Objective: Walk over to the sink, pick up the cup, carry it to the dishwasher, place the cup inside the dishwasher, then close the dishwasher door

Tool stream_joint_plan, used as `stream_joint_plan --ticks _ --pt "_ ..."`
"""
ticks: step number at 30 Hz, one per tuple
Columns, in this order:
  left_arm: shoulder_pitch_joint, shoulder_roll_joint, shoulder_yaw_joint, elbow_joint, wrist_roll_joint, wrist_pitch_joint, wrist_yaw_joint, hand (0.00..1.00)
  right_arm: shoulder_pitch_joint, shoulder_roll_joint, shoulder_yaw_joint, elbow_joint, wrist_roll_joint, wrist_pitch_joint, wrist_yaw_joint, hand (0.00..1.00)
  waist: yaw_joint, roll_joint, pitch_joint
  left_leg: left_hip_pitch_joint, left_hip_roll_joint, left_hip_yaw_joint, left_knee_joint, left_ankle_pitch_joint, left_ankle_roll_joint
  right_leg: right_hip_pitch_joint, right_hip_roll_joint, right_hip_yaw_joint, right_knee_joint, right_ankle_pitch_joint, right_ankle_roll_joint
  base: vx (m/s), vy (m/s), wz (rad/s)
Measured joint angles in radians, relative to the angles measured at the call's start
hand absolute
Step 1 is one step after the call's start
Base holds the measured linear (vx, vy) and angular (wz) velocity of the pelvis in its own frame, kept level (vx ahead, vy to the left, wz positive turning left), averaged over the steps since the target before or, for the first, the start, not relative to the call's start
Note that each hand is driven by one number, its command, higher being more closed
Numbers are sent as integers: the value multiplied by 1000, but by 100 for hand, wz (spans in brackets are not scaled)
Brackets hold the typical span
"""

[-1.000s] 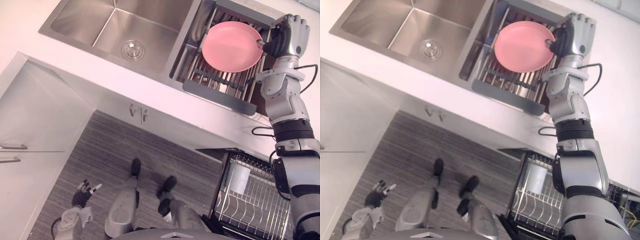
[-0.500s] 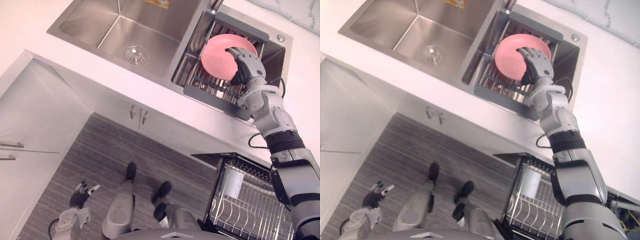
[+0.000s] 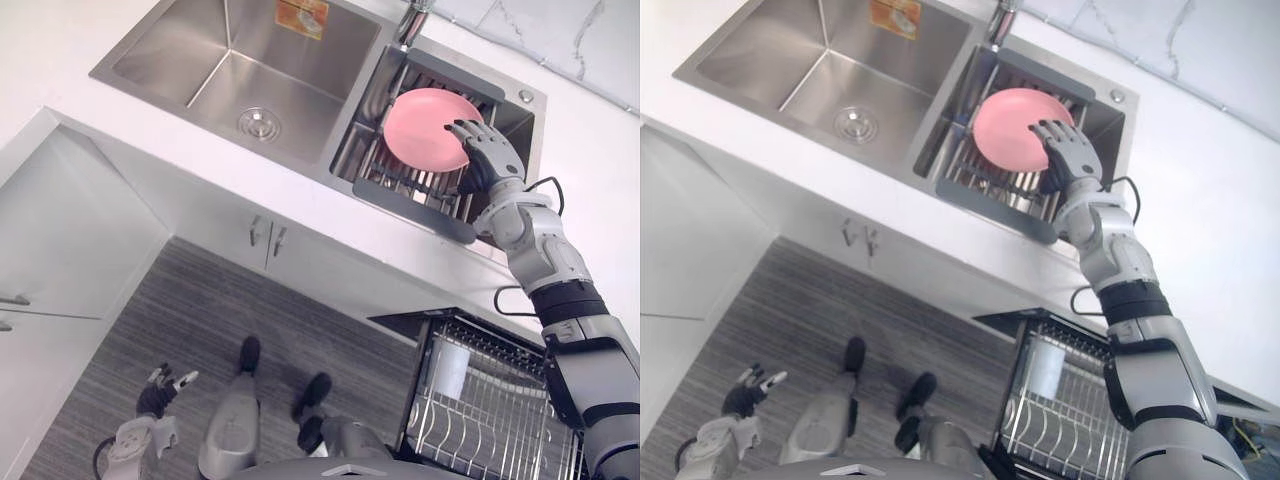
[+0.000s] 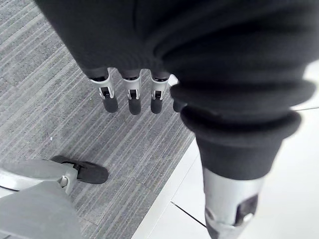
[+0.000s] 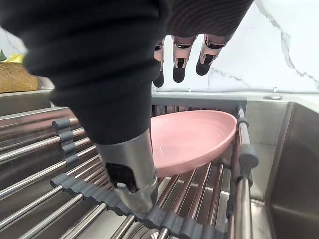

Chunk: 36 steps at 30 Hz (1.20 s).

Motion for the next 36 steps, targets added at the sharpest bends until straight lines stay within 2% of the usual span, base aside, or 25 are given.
stream_joint_plan --ticks 2,6,18,23,26,32,33,36 --pt "2 0 13 0 0 0 0 0 19 12 0 0 -35 3 0 0 2 -9 -7 -1 1 -1 0 -2 -3 -1 1 0 0 0 0 0 0 0" --pt "5 7 21 0 0 0 0 0 20 29 3 1 -66 25 0 0 7 -9 -7 -6 1 -2 0 -2 -3 -6 1 0 0 1 -2 0 0 0" --pt "4 13 21 -3 -2 -1 -1 0 -45 33 51 61 -75 94 -1 0 37 -8 -7 -56 -7 -34 4 15 4 -39 0 -8 -6 -1 -2 31 3 8" --pt "4 18 21 -13 -7 -1 -1 0 -131 43 74 131 -74 132 -6 0 49 4 5 -70 -7 -44 1 18 4 -49 0 -17 -2 -1 -2 -5 15 5" --pt "3 19 21 -36 -9 -3 -2 0 -185 42 87 147 -76 142 -27 0 50 14 26 -85 -7 -52 0 19 -2 -61 0 -24 -1 0 -2 -12 14 8" --pt "-4 22 20 -43 -11 -10 -4 0 -230 42 94 196 -114 152 -59 0 66 16 58 -100 -7 -52 5 22 0 -75 0 -26 -1 0 -2 39 3 1" --pt "-5 22 18 -45 -12 -10 -5 0 -255 40 101 211 -115 155 -64 100 63 18 60 -104 -7 -51 6 27 3 -80 0 -26 -1 0 -2 72 -2 0" --pt "-6 22 9 -71 -22 -12 -6 0 -261 30 129 222 -118 163 -77 100 62 26 66 -105 -7 -52 6 27 2 -80 0 -27 -1 0 -3 52 1 0"
